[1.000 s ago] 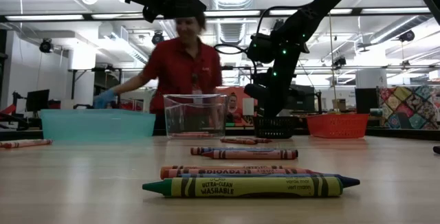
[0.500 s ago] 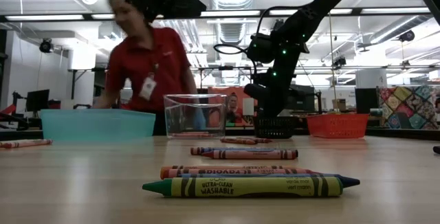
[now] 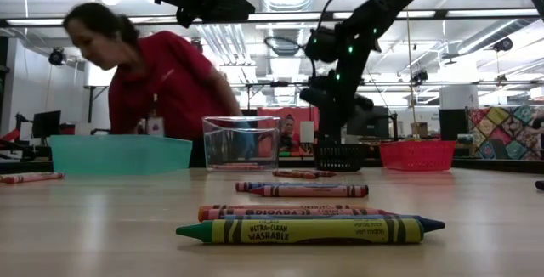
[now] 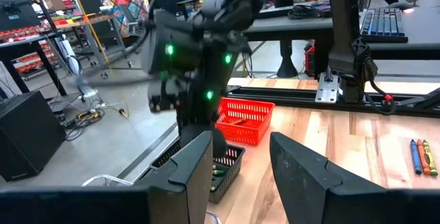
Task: Sort crayons
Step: Put the red crayon into the transparent bin
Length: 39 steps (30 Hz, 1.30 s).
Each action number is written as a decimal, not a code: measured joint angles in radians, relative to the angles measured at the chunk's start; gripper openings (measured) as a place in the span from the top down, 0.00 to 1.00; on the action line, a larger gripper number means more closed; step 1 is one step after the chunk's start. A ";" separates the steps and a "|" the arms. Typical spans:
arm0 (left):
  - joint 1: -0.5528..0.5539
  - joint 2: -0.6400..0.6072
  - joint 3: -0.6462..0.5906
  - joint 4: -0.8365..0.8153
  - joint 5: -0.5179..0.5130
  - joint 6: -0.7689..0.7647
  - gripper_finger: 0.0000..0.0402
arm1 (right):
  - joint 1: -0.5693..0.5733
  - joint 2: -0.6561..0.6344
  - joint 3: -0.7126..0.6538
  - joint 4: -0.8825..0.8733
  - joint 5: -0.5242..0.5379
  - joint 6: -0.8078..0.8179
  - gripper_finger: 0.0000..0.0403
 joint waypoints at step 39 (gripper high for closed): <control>-0.133 0.008 0.000 -0.196 0.192 -0.003 0.68 | 0.741 -0.418 -0.113 -0.006 0.002 -0.066 0.71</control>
